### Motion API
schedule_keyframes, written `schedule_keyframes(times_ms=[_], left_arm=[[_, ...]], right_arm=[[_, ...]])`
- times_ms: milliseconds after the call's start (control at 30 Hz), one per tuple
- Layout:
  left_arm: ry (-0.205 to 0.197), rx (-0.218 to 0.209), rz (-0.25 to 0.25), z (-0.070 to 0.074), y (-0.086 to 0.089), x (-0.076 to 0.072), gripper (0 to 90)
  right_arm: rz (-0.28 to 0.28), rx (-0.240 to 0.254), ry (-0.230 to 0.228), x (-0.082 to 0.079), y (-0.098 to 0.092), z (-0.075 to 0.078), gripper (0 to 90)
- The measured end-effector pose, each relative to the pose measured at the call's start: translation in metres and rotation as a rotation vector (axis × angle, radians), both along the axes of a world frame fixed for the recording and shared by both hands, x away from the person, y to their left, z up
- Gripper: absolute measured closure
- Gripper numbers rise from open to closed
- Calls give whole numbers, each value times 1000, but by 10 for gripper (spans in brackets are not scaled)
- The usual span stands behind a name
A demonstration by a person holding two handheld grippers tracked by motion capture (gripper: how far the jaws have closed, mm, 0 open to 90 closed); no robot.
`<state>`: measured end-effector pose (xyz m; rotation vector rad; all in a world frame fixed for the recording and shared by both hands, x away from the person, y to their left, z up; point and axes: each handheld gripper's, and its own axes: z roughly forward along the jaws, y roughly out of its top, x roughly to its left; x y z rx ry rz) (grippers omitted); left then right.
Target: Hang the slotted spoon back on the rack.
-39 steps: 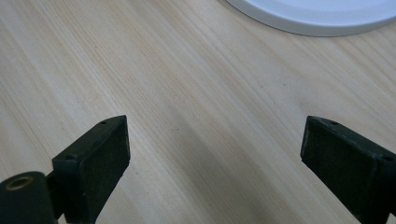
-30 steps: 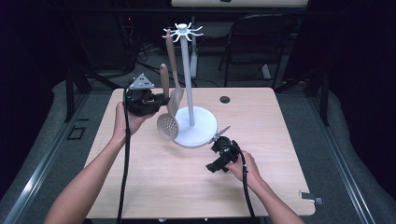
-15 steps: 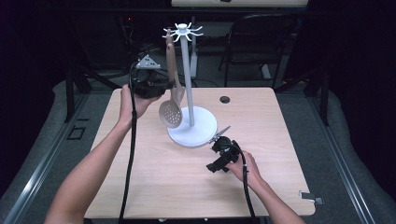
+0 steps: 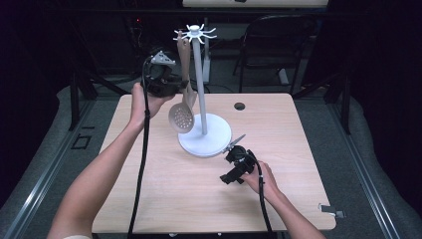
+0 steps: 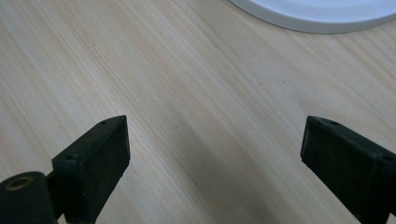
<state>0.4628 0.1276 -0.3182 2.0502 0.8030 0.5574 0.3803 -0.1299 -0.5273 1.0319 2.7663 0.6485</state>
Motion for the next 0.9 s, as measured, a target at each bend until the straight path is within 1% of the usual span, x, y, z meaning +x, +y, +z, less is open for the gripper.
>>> schedule_keyframes(times_ms=[67,133,233,300,367,400,467,533,633,667,767,800,833,900], left_arm=[[5,15,3,-1,-1,2,757],[5,18,8,-3,-3,4,757],[1,24,11,-4,-4,5,756],[-4,26,11,-5,-4,4,752],[-12,17,9,-8,-4,3,743],[-16,16,13,-9,-4,1,723],[-18,17,21,-12,-2,-1,638],[-5,29,27,-17,-1,-4,541],[3,43,39,-24,4,-9,392],[2,44,46,-27,6,-11,358],[22,51,59,-37,16,-15,274],[22,51,59,-37,16,-15,248],[34,54,73,-46,22,-18,228],[45,63,85,-54,30,-21,199]], right_arm=[[2,-2,4,0,0,0,78],[1,6,8,0,1,-1,78],[2,2,6,0,1,0,78],[1,9,9,0,1,-1,78],[5,7,10,0,1,0,78],[5,10,9,-1,1,0,78],[3,0,-5,-1,0,0,78],[-1,5,-2,-1,0,0,78],[0,4,-1,-1,0,1,78],[-5,10,-2,-1,0,0,78],[-3,7,-1,-1,0,0,78],[-3,7,-1,-1,1,0,78],[0,5,1,-1,1,1,78],[4,-5,-4,-2,1,1,78]])
